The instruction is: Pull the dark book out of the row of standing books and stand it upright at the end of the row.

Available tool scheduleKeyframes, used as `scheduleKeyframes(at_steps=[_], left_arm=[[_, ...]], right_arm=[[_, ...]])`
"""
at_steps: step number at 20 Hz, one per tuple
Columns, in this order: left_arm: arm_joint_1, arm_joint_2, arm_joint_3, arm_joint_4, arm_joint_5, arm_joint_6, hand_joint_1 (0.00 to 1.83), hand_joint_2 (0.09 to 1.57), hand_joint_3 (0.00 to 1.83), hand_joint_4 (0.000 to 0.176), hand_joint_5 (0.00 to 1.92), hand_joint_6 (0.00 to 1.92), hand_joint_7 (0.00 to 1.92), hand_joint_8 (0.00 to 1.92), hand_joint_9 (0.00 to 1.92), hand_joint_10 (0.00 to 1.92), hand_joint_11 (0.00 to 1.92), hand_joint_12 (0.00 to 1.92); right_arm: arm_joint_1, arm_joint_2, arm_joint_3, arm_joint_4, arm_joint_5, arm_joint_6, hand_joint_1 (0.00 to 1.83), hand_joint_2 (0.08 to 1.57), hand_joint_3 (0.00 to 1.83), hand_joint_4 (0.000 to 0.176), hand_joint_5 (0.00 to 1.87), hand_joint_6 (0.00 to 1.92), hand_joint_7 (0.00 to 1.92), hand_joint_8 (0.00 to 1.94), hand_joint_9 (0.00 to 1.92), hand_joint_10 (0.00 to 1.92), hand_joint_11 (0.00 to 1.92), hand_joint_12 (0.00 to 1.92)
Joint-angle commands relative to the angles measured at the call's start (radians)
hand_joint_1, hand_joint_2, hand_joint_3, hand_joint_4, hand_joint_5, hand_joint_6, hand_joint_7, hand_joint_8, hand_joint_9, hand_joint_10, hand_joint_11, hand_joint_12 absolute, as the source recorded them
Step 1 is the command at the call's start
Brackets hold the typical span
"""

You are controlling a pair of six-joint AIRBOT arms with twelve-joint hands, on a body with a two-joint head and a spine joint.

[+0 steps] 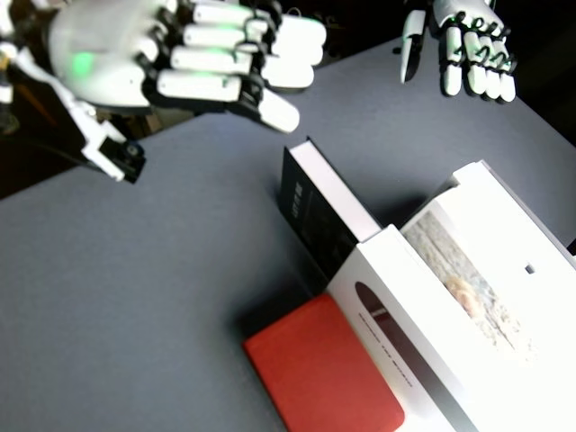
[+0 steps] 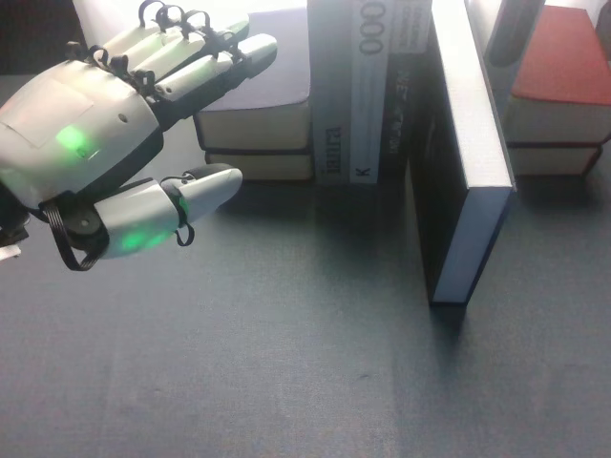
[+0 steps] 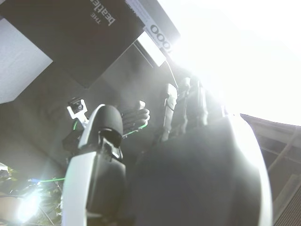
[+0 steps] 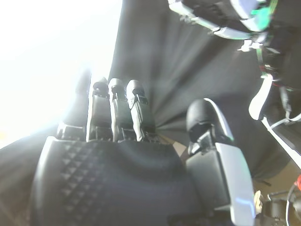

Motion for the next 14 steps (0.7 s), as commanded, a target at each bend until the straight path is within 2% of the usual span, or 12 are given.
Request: scheduleKeyframes(at_steps=[1, 3, 4, 6, 7, 9, 11, 12, 14], left_arm=[[-0.009, -0.004, -0.005, -0.01, -0.138, 0.005, 0.32, 1.44, 0.0, 0.019, 0.1, 0.01, 0.0, 0.0, 0.0, 0.0, 0.0, 0.0], [-0.001, -0.002, -0.007, -0.022, -0.157, 0.008, 0.31, 1.42, 0.0, 0.036, 0.01, 0.0, 0.0, 0.0, 0.0, 0.0, 0.0, 0.0], [0.0, -0.001, -0.008, -0.024, -0.162, 0.009, 0.31, 1.42, 0.0, 0.036, 0.01, 0.0, 0.0, 0.0, 0.0, 0.0, 0.0, 0.0], [0.005, 0.003, -0.013, -0.033, -0.175, 0.018, 0.22, 1.41, 0.0, 0.0, 0.02, 0.01, 0.0, 0.0, 0.0, 0.0, 0.0, 0.0], [0.007, 0.005, -0.015, -0.036, -0.179, 0.022, 0.12, 1.41, 0.0, 0.004, 0.0, 0.0, 0.0, 0.0, 0.0, 0.0, 0.0, 0.0], [0.014, 0.011, -0.021, -0.048, -0.201, 0.034, 0.09, 1.4, 0.0, 0.069, 0.0, 0.0, 0.0, 0.0, 0.0, 0.0, 0.0, 0.0], [0.017, 0.015, -0.025, -0.055, -0.219, 0.042, 0.06, 1.38, 0.0, 0.068, 0.0, 0.0, 0.0, 0.0, 0.0, 0.0, 0.0, 0.0], [0.019, 0.016, -0.026, -0.061, -0.234, 0.043, 0.03, 1.39, 0.0, 0.096, 0.0, 0.0, 0.0, 0.0, 0.0, 0.0, 0.0, 0.0], [0.029, 0.023, -0.028, -0.08, -0.28, 0.044, 0.08, 1.42, 0.01, 0.101, 0.0, 0.0, 0.0, 0.0, 0.0, 0.0, 0.0, 0.0]], right_arm=[[0.006, 0.0, 0.004, 0.031, 0.134, -0.002, 0.08, 1.4, 0.01, 0.0, 0.04, 0.0, 0.0, 0.0, 0.0, 0.0, 0.0, 0.01], [0.003, 0.003, 0.004, 0.05, 0.151, -0.015, 0.11, 1.36, 0.0, 0.0, 0.0, 0.0, 0.0, 0.0, 0.0, 0.0, 0.0, 0.0], [0.003, 0.003, 0.004, 0.056, 0.155, -0.02, 0.11, 1.36, 0.0, 0.0, 0.0, 0.0, 0.0, 0.0, 0.0, 0.0, 0.0, 0.0], [0.001, 0.003, 0.004, 0.069, 0.171, -0.038, 0.14, 1.36, 0.0, 0.004, 0.0, 0.0, 0.0, 0.0, 0.0, 0.0, 0.0, 0.0], [0.001, 0.003, 0.003, 0.074, 0.176, -0.044, 0.12, 1.37, 0.0, 0.0, 0.0, 0.0, 0.0, 0.0, 0.0, 0.0, 0.0, 0.0], [0.001, 0.004, 0.003, 0.091, 0.196, -0.06, 0.15, 1.37, 0.0, 0.0, 0.0, 0.0, 0.0, 0.0, 0.0, 0.0, 0.0, 0.0], [0.0, 0.008, 0.002, 0.102, 0.216, -0.065, 0.17, 1.35, 0.0, 0.0, 0.0, 0.0, 0.0, 0.0, 0.0, 0.0, 0.0, 0.0], [-0.001, 0.012, 0.002, 0.106, 0.225, -0.066, 0.24, 1.31, 0.0, 0.03, 0.0, 0.0, 0.0, 0.0, 0.0, 0.0, 0.0, 0.0], [-0.004, 0.015, 0.002, 0.117, 0.251, -0.066, 0.21, 1.29, 0.0, 0.023, 0.0, 0.0, 0.0, 0.0, 0.0, 0.0, 0.0, 0.0]])
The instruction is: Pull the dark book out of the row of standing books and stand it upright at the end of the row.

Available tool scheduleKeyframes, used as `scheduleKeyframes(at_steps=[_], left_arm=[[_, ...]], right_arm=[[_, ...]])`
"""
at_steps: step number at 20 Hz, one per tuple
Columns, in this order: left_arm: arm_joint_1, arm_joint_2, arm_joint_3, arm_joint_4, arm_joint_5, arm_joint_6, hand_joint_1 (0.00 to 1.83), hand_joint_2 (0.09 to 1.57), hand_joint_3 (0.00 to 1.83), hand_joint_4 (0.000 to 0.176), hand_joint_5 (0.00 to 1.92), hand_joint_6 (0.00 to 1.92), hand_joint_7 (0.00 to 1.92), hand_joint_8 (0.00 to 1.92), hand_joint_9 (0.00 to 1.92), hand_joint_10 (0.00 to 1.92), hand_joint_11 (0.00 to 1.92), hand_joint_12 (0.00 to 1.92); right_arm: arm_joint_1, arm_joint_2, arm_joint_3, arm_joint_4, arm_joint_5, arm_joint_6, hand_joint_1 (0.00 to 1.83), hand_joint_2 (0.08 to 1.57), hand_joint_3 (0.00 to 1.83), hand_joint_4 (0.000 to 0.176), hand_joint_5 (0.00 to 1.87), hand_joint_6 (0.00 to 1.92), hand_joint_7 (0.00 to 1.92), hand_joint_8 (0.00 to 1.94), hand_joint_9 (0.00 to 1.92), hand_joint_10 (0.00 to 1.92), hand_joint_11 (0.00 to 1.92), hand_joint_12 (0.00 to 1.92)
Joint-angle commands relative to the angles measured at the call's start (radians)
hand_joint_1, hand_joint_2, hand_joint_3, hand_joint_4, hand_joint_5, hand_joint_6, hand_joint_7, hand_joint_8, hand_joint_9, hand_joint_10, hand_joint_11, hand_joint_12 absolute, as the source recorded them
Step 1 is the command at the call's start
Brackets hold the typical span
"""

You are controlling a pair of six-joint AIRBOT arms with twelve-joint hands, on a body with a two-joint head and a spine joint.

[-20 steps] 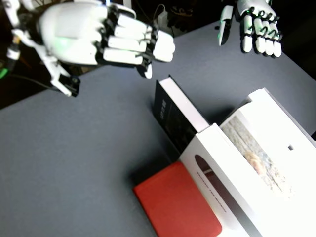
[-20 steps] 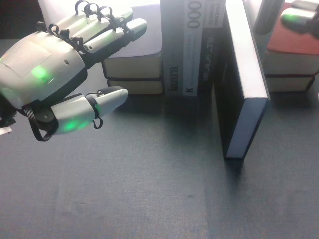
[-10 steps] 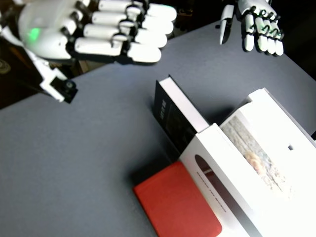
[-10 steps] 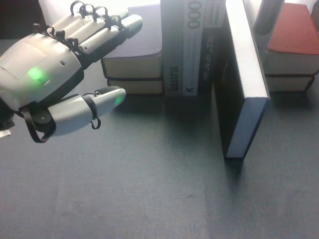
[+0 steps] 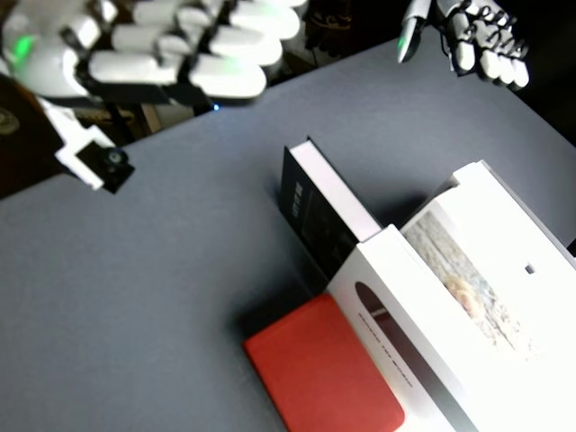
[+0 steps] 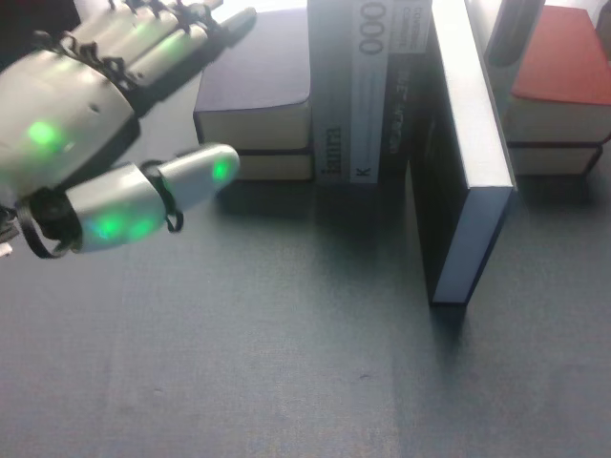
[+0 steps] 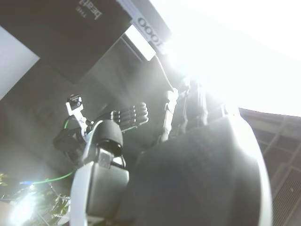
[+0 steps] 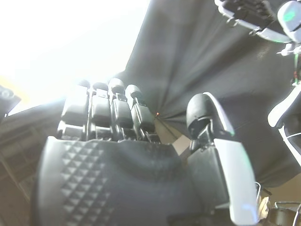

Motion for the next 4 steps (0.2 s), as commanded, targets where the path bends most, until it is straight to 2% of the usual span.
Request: scheduleKeyframes(at_steps=[1, 2, 4], left_arm=[[-0.001, 0.01, -0.004, -0.02, -0.17, 0.006, 0.26, 1.46, 0.01, 0.098, 0.0, 0.0, 0.0, 0.0, 0.0, 0.0, 0.0, 0.0], [0.013, 0.015, -0.007, -0.032, -0.202, 0.006, 0.34, 1.46, 0.0, 0.098, 0.0, 0.0, 0.0, 0.0, 0.0, 0.0, 0.0, 0.0], [0.051, 0.03, -0.017, -0.063, -0.274, 0.005, 0.3, 1.46, 0.0, 0.101, 0.0, 0.0, 0.0, 0.0, 0.0, 0.0, 0.0, 0.0]], right_arm=[[0.0, 0.002, 0.001, 0.025, 0.162, -0.001, 0.04, 1.32, 0.0, 0.0, 0.0, 0.0, 0.0, 0.0, 0.0, 0.0, 0.0, 0.0], [-0.005, 0.005, -0.001, 0.035, 0.19, -0.001, 0.01, 1.37, 0.0, 0.0, 0.0, 0.0, 0.0, 0.0, 0.0, 0.0, 0.0, 0.0], [-0.02, 0.018, -0.007, 0.052, 0.242, -0.001, 0.01, 1.41, 0.01, 0.0, 0.0, 0.0, 0.0, 0.0, 0.0, 0.0, 0.0, 0.0]])
